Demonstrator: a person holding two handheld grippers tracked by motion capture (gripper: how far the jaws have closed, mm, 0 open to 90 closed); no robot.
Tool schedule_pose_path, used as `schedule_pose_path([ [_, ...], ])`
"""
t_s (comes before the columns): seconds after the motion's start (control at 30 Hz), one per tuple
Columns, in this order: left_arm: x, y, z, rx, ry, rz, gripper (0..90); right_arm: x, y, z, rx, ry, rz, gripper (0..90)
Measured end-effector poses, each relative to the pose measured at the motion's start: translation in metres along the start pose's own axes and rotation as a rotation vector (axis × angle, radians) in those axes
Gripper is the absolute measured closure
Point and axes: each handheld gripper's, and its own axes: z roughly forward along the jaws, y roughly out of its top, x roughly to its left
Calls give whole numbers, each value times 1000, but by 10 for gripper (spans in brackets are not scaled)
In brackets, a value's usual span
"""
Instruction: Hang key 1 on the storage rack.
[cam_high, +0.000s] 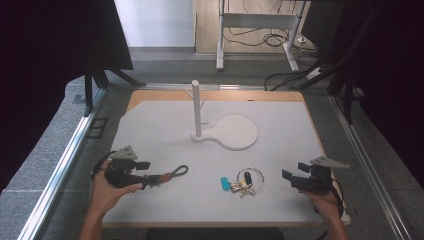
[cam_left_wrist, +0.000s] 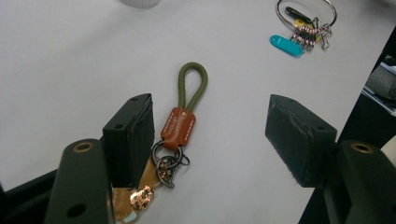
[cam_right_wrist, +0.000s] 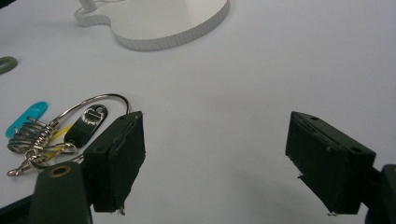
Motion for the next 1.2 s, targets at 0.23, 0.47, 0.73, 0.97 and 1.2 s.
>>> schedule_pose_path([
  [0.23, -5, 7, -5, 0, -20, 40, 333, 5, 0, 4, 11, 5, -19, 219],
  [0.47, -8, 23, -11, 31, -50, 135, 343, 6, 2, 2, 8, 0, -38, 241],
  [0.73, -7, 40, -13, 75, -64, 179, 350, 4, 0, 2, 17, 5, -39, 261],
  [0.97, 1, 49, -15, 127, -114, 212, 359, 4, 0, 2, 20, 3, -43, 266],
  [1.2, 6, 60, 1, 225, -92, 236, 372, 5, -1, 3, 37, -8, -45, 276],
])
